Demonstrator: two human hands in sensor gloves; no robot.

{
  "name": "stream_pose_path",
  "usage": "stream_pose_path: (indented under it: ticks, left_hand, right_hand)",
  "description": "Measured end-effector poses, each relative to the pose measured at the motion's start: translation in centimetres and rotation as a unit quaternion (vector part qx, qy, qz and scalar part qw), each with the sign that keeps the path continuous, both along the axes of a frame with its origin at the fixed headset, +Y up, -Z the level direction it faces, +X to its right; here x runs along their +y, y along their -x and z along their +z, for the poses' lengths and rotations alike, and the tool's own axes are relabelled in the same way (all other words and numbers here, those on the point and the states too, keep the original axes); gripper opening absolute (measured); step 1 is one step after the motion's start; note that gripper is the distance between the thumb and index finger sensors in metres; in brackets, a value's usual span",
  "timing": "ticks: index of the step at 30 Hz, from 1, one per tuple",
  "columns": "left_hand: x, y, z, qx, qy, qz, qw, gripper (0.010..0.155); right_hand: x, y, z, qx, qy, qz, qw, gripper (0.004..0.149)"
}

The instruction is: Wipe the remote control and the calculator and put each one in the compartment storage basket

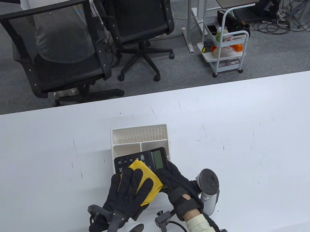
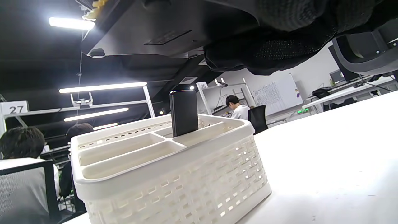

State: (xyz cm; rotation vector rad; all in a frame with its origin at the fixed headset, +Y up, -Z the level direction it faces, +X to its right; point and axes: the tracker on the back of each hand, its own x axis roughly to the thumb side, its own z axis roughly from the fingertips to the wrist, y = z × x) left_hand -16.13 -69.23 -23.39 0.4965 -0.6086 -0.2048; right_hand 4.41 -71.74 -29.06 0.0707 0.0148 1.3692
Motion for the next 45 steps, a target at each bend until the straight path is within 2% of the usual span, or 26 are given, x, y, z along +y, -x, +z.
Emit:
stream_pose_path:
  ticks: [9, 17, 21, 25, 29, 33, 36, 40, 45]
  left_hand:
    - [0.1, 1.7, -0.5, 0.037, 0.01, 0.037, 0.999, 0.066]
    - [-0.8, -0.8, 0.0, -0.02, 0.024, 0.007, 0.999, 0.066]
    - [-1.0, -0.6, -0.4, -0.011, 0.018, -0.007, 1.0, 0.067]
    - [-0.8, 0.4, -0.7, 0.024, 0.026, 0.01, 0.999, 0.067]
    - [-0.8, 0.2, -0.3, 0.013, 0.027, 0.026, 0.999, 0.066]
    - [-0.7, -0.9, 0.4, -0.021, 0.007, 0.005, 1.0, 0.067]
    - [-0.9, -1.6, 0.7, -0.044, 0.015, 0.002, 0.999, 0.067]
    - [-0.8, -1.1, 0.5, -0.04, -0.002, -0.001, 0.999, 0.065]
    - [-0.2, -0.4, 0.4, -0.011, 0.004, 0.03, 0.999, 0.063]
  right_hand:
    - [0.2, -1.2, 0.4, -0.056, 0.001, -0.023, 0.998, 0.062]
    - [-0.1, -0.6, 0.5, -0.045, 0.014, -0.006, 0.999, 0.062]
    - [-0.1, -0.8, 0.6, -0.047, 0.029, 0.007, 0.998, 0.062]
    - [0.0, -1.0, 0.7, -0.05, 0.031, 0.003, 0.998, 0.063]
    - [-0.1, -0.7, 1.0, -0.05, 0.031, -0.003, 0.998, 0.063]
    - [-0.1, -0.3, 1.0, -0.044, 0.029, 0.001, 0.999, 0.063]
    - [-0.2, -0.2, 1.1, -0.04, 0.033, 0.0, 0.999, 0.063]
    - [-0.1, -0.5, 1.1, -0.04, 0.031, -0.011, 0.999, 0.063]
    - [0.1, -0.6, 1.1, -0.047, 0.021, -0.026, 0.998, 0.063]
